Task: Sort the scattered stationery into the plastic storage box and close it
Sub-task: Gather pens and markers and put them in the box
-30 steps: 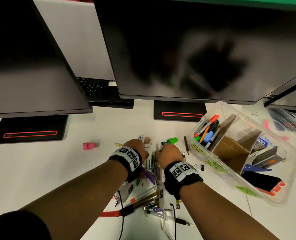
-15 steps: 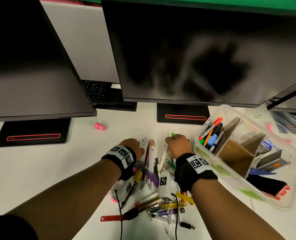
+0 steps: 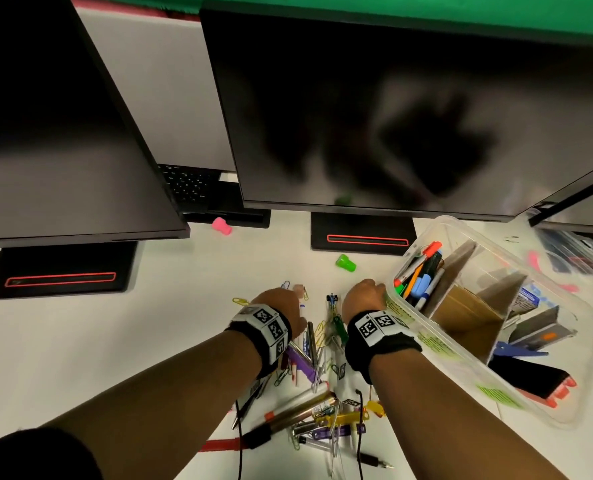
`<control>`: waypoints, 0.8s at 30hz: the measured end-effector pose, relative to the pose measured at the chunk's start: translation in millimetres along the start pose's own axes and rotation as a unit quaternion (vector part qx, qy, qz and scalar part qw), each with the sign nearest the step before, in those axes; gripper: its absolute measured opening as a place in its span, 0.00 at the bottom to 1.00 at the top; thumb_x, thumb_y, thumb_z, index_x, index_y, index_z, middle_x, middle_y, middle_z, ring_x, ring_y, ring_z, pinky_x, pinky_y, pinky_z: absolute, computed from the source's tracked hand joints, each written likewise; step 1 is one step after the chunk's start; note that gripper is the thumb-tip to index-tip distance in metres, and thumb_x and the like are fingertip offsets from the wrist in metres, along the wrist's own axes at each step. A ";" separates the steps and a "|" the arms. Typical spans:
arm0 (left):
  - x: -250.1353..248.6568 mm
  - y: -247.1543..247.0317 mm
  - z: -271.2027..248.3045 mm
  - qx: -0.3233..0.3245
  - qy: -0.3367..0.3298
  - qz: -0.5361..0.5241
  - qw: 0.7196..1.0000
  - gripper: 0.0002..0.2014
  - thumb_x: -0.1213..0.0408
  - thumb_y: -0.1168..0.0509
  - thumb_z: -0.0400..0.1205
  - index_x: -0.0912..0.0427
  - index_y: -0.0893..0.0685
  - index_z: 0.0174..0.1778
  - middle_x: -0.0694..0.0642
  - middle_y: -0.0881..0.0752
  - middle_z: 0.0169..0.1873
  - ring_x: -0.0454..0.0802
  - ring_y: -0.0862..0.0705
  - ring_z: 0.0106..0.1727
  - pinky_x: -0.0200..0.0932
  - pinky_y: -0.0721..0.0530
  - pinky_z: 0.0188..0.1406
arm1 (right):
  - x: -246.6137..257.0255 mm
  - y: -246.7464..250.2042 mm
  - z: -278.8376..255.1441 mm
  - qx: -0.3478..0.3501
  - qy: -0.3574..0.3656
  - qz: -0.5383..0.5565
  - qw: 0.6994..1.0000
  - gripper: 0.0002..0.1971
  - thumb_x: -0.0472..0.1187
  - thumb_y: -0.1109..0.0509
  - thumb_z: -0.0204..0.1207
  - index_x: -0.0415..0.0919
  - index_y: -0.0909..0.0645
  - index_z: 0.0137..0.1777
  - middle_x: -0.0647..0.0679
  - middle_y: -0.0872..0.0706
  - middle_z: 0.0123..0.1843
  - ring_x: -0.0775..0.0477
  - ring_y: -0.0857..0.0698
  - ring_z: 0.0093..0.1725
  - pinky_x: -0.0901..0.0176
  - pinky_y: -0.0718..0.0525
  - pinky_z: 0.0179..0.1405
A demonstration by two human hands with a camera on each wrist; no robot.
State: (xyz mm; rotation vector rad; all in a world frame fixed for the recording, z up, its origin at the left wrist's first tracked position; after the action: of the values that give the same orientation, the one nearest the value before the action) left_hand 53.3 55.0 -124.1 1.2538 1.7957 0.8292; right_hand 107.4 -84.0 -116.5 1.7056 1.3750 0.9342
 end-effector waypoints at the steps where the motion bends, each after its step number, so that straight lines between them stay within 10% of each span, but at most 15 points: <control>1: -2.6 -1.5 0.2 0.008 0.006 0.003 1.000 0.22 0.51 0.37 0.79 0.60 0.23 0.66 0.58 0.16 0.60 0.57 0.17 0.61 0.45 0.19 0.57 | 0.6 -1.4 -2.9 0.002 0.007 0.002 1.000 0.19 0.36 0.47 0.84 0.31 0.29 0.71 0.35 0.25 0.71 0.37 0.27 0.71 0.45 0.29 0.71; 6: -8.5 -9.8 1.7 0.018 0.053 -0.044 0.997 0.21 0.55 0.32 0.76 0.59 0.21 0.63 0.58 0.12 0.53 0.57 0.14 0.55 0.41 0.20 0.47 | 2.9 -10.7 -7.8 0.060 0.053 -0.041 0.996 0.18 0.35 0.47 0.83 0.30 0.30 0.71 0.35 0.25 0.71 0.37 0.25 0.70 0.63 0.23 0.57; 16: -11.4 -10.7 1.8 0.028 0.065 -0.095 0.993 0.18 0.58 0.34 0.80 0.62 0.21 0.62 0.61 0.13 0.56 0.59 0.14 0.57 0.41 0.21 0.46 | -6.2 -3.4 -7.2 0.066 0.096 -0.058 0.991 0.15 0.35 0.43 0.84 0.28 0.26 0.66 0.35 0.21 0.70 0.38 0.22 0.70 0.53 0.23 0.69; 24: -1.3 27.4 -10.1 -0.009 0.067 -0.165 0.984 0.19 0.61 0.48 0.88 0.65 0.28 0.72 0.64 0.24 0.71 0.61 0.25 0.72 0.48 0.29 0.70 | -13.0 -1.6 -11.2 0.026 0.108 -0.026 0.993 0.13 0.34 0.37 0.80 0.33 0.25 0.63 0.37 0.18 0.65 0.38 0.18 0.64 0.52 0.19 0.62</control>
State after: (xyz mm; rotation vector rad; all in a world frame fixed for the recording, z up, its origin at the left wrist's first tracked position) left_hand 56.9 61.2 -95.8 0.8705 2.0292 0.7509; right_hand 94.8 -95.5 -113.9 1.6355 1.5903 1.0873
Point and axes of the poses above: each hand's wrist, its own z-axis towards the middle knuckle, its own y-axis out of the back of the hand, x = y × z, the point moved 5 cm from there along z, towards the middle knuckle
